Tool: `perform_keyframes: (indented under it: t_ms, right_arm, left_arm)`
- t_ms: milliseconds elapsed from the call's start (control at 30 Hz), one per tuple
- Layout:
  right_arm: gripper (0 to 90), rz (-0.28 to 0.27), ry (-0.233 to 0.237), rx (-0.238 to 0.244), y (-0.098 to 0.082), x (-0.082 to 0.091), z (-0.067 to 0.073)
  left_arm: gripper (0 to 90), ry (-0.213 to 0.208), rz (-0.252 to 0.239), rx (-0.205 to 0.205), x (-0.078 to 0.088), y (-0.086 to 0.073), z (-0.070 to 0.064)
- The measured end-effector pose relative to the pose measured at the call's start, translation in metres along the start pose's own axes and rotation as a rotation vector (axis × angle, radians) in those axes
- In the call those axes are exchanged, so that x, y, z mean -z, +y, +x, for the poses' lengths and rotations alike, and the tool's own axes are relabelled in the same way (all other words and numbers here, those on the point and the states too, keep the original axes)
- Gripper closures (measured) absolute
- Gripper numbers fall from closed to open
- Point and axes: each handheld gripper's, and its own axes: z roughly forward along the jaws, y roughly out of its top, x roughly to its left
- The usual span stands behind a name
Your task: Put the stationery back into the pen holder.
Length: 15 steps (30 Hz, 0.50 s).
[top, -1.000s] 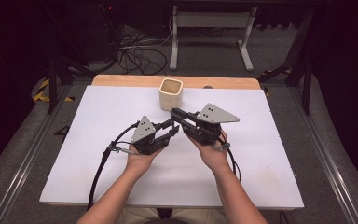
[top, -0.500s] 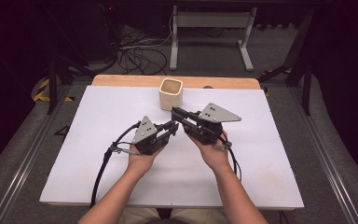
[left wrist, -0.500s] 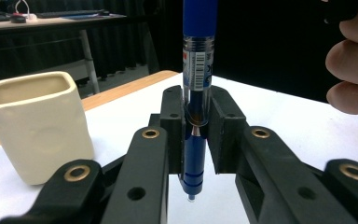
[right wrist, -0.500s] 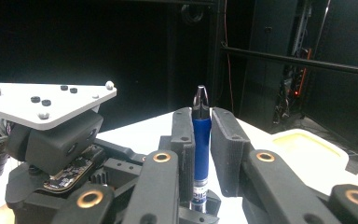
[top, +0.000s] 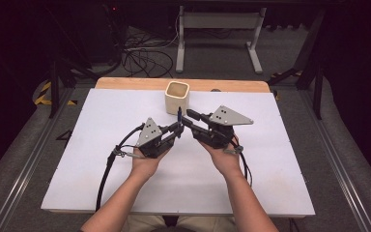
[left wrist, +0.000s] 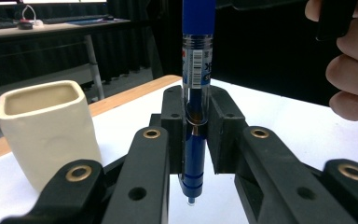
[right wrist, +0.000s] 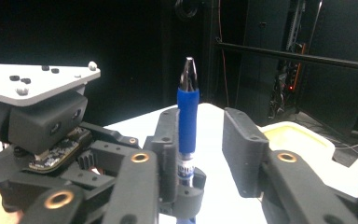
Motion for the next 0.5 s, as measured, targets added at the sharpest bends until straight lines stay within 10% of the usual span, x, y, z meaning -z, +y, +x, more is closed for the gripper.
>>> perform_keyframes:
  t_ms: [500]
  right_arm:
    - [39.7,0.002,-0.03,-0.048,-0.004,0.019,-0.018]
  left_arm:
    - [79.1,0.0,-0.019,0.001,-0.004,0.011,0.006]
